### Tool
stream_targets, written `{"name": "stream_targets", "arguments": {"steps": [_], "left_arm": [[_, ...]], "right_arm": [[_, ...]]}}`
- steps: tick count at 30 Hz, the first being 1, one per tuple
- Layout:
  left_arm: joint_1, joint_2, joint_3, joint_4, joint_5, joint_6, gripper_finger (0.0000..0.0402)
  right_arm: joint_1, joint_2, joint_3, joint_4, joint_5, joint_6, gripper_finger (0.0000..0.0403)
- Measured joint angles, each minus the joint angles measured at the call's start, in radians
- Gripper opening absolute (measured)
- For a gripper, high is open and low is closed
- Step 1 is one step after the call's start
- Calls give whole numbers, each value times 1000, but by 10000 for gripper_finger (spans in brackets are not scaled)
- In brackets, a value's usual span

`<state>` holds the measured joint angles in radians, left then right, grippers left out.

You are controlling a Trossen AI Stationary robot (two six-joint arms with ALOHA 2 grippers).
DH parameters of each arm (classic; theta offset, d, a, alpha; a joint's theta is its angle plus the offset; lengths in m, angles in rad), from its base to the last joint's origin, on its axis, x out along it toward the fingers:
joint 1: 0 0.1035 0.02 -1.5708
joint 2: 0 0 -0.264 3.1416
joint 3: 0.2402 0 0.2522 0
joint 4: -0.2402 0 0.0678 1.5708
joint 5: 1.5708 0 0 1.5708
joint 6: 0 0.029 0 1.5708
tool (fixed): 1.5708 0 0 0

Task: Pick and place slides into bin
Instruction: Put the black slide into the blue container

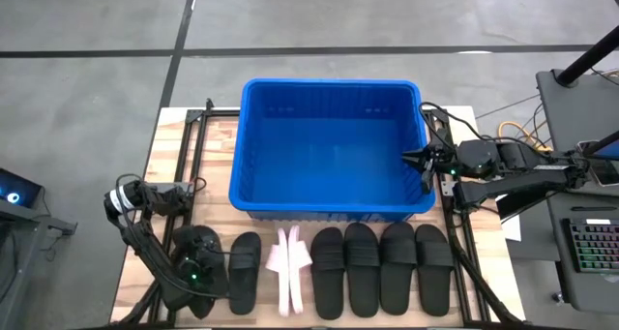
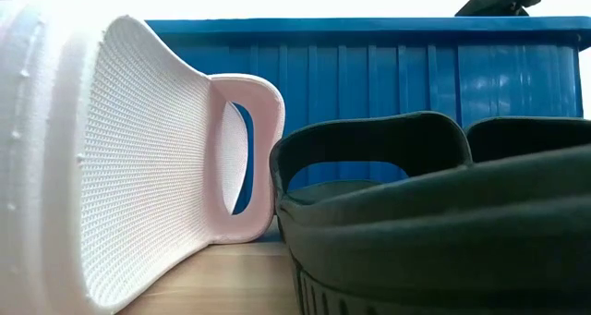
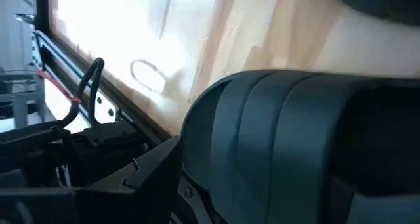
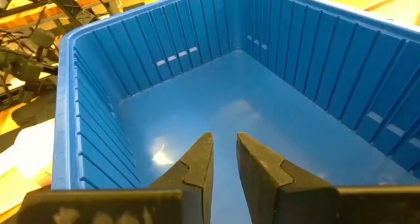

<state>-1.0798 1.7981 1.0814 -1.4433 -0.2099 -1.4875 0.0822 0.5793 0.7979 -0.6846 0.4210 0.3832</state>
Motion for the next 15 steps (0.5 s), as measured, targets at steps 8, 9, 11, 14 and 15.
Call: {"name": "stream_targets", "arguments": {"steps": [8,9,11,14,15], "left_arm": [[0,0,-22,0,28,0,133],[0,0,-22,3,39,-1,111],[0,0,-25,16,48,0,65],[1,0,-26,39,70,0,12],[1,0,-23,44,74,0,10]], "right_arm": [[0,0,0,0,0,1,57],[0,0,0,0,0,1,57],[0,0,0,0,0,1,57],[0,0,0,0,0,1,59],[0,0,0,0,0,1,59]]}}
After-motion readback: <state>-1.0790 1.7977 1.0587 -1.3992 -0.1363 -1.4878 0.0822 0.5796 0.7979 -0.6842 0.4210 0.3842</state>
